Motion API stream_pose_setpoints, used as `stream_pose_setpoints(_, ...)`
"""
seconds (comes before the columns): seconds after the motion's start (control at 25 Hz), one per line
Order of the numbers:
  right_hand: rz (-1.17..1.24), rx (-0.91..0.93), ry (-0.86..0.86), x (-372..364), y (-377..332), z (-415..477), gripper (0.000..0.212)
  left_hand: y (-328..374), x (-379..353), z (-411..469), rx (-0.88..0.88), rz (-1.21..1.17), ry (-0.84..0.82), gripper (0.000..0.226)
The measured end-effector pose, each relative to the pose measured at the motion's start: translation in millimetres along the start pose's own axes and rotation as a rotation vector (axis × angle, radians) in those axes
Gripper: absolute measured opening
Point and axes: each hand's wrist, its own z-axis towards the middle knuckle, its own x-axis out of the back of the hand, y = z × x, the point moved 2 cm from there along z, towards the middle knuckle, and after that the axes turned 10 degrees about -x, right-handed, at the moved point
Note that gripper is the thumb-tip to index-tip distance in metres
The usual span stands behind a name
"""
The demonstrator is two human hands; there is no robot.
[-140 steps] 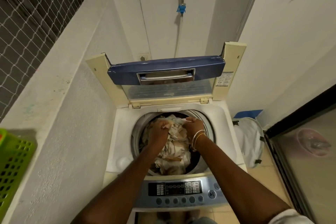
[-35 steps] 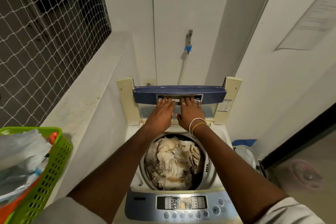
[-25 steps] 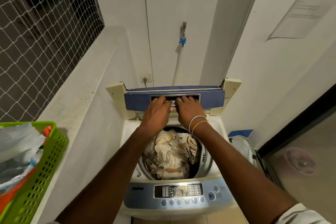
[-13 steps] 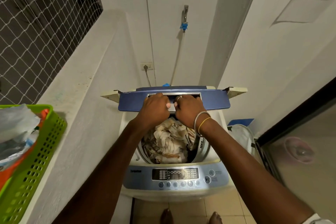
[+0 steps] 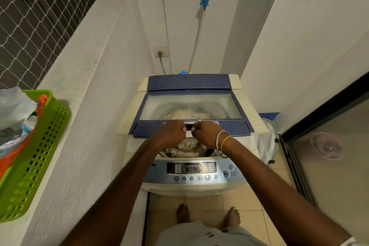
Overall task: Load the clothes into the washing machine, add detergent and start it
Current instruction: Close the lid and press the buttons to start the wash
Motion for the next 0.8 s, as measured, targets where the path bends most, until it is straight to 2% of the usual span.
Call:
stream_pose_setpoints(0.24,0.071,-0.038,-0.144,-32,15,-1,0.028,-17,-36,-7,0.008,0.009,-0.061,0.023)
stream_pose_setpoints(0.8,-0.078,-0.110,-0.171,-80,33,14,0.020,-51,-86,1,0.003,0.086,-0.131,0.021)
